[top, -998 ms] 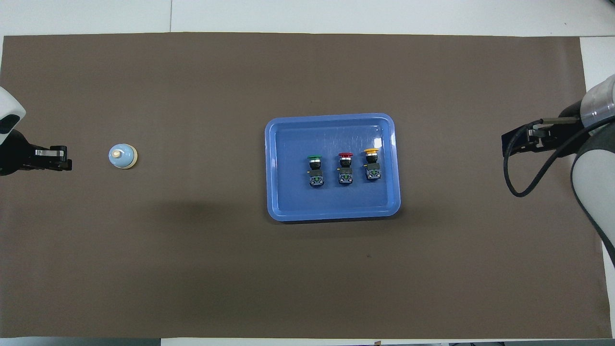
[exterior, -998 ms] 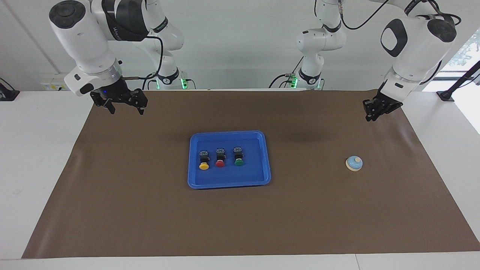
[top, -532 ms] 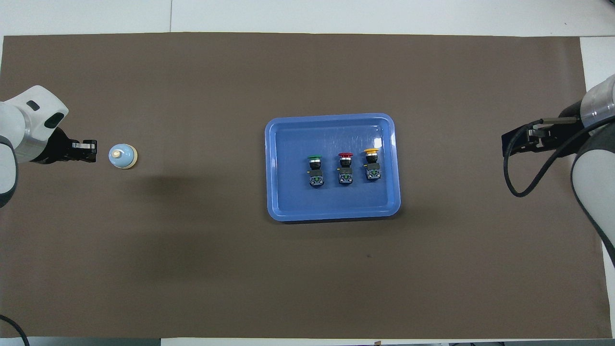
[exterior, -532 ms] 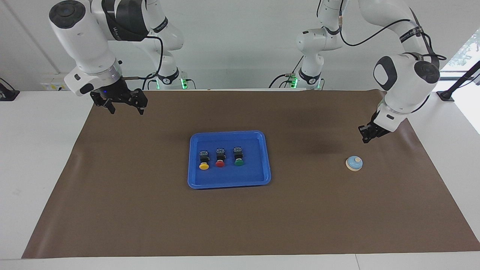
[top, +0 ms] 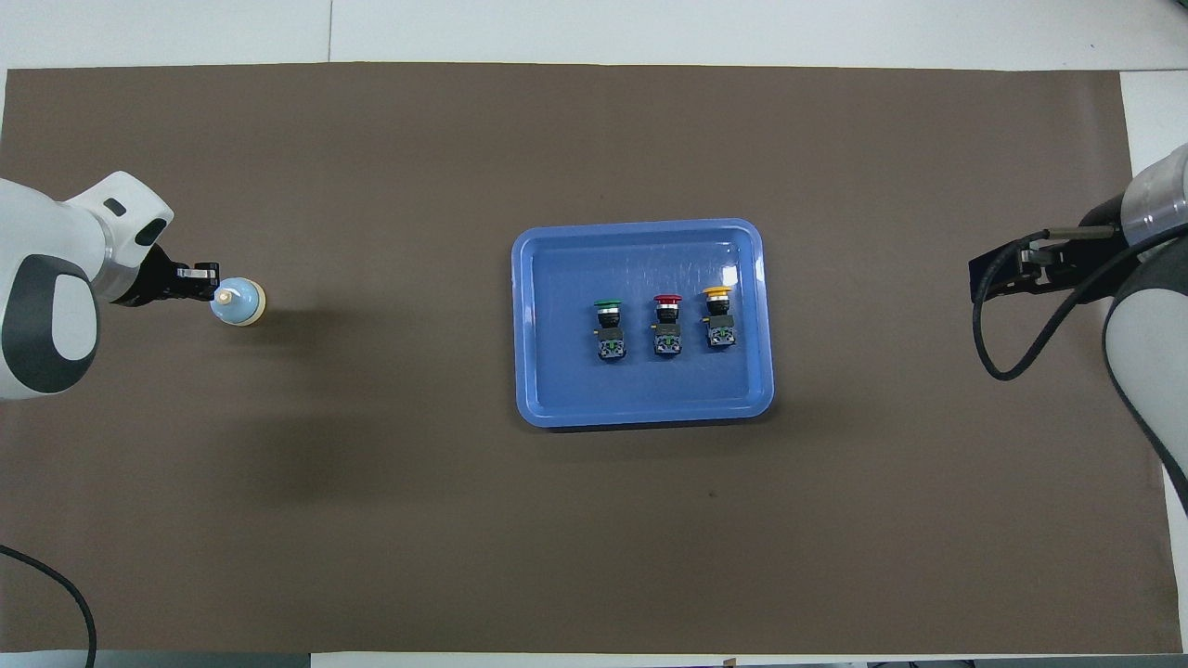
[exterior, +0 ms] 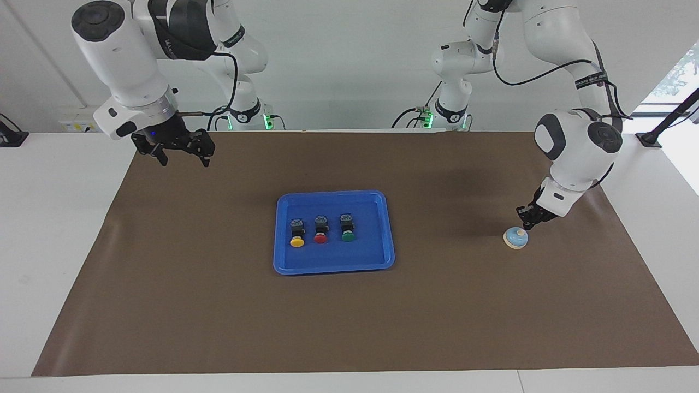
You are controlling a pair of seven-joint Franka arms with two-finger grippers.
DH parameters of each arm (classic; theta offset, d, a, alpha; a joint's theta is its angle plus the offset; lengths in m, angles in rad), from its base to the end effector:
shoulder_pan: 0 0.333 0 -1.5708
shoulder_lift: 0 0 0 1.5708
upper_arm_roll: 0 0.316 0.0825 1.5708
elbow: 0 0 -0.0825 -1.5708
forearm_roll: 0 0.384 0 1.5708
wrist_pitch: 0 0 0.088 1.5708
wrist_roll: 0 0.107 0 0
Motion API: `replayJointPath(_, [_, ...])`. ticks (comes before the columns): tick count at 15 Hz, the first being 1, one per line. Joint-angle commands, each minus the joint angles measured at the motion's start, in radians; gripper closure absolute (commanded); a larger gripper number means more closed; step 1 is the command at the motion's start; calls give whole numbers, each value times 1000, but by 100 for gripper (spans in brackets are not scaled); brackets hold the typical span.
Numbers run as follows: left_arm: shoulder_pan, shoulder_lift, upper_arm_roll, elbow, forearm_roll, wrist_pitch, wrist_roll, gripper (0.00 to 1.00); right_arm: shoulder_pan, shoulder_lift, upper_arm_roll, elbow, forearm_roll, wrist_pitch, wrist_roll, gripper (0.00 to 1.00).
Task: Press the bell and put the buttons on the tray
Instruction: 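Press down on the white bell with the left gripper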
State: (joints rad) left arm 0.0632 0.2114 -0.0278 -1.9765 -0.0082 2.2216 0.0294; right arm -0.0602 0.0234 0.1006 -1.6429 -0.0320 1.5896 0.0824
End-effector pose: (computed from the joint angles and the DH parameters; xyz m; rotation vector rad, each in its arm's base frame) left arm 0.5991 0.0215 0.3658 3.1298 0.0181 0.0535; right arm 0.5592 0.0186 0.5792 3.1046 -0.0623 -0.1159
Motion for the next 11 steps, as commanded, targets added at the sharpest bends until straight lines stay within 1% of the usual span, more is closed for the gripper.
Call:
replayJointPath(1, [10, 25, -4, -13, 16, 58, 7, 100, -10, -19, 8, -21, -2, 7, -10, 0])
replayJointPath(6, [7, 55, -4, -16, 16, 61, 7, 100, -10, -19, 8, -21, -2, 7, -12, 0])
replayJointPath(8, [1, 55, -4, 4, 16, 27, 7, 100, -10, -19, 8, -21, -2, 7, -12, 0])
replayJointPath(10, [1, 43, -4, 57, 16, -69, 6, 100, -10, -19, 8, -21, -2, 7, -12, 0])
replayJointPath(11, [1, 39, -4, 114, 16, -156, 6, 100, -10, -19, 8, -21, -2, 7, -12, 0])
